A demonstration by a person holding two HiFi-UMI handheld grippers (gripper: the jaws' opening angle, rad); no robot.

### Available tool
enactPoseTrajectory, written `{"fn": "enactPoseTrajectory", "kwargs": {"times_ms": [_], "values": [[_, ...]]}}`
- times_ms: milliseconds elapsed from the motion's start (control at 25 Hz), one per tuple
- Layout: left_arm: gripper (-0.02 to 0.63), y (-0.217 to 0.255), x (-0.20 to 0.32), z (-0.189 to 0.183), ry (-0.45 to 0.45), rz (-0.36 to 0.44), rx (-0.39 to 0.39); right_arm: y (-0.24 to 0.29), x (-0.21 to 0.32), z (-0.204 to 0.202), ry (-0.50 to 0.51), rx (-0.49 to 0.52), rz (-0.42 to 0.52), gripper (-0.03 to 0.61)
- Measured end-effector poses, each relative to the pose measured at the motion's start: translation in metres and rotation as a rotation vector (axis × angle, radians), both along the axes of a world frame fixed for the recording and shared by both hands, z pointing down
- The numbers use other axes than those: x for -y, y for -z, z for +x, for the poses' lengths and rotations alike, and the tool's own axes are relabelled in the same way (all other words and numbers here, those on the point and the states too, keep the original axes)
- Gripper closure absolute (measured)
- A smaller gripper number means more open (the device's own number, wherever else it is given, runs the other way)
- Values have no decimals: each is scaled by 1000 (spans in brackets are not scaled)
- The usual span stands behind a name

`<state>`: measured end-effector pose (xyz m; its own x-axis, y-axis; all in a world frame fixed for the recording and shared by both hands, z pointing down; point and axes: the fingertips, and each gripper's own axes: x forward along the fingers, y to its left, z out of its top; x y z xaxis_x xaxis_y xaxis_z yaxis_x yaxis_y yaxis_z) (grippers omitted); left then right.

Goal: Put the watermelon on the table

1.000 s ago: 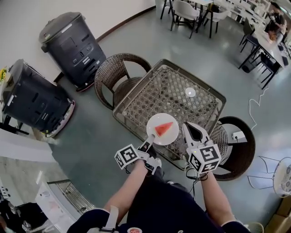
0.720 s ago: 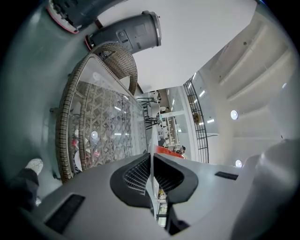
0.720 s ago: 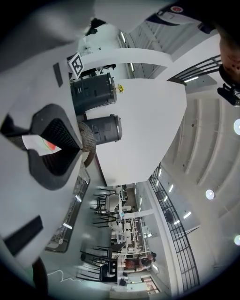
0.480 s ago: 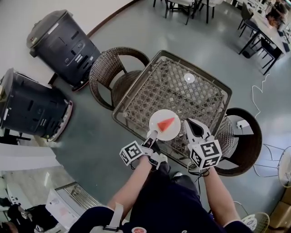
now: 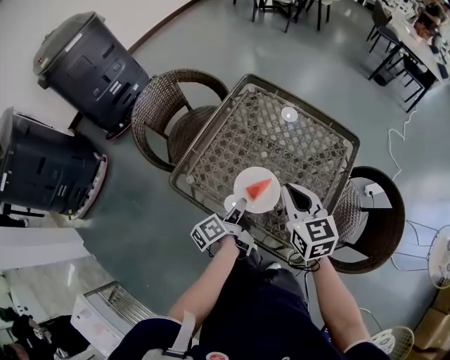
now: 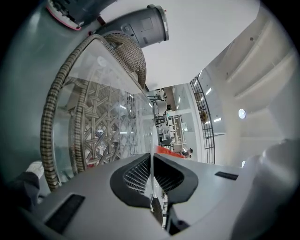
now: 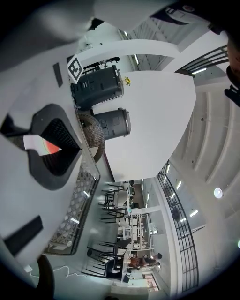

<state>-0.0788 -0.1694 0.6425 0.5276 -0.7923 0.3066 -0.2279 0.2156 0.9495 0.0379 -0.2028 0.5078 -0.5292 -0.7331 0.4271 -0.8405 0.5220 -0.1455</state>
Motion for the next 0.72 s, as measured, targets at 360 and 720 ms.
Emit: {"fn": "enactPoseTrajectory", "kwargs": {"times_ms": [360, 720], "values": [[598, -25, 4, 6, -6, -55, 17, -11, 1, 6, -6, -15, -27, 575], [598, -45, -1, 7, -22, -91, 46, -16, 0, 11, -11, -19, -42, 575]]}}
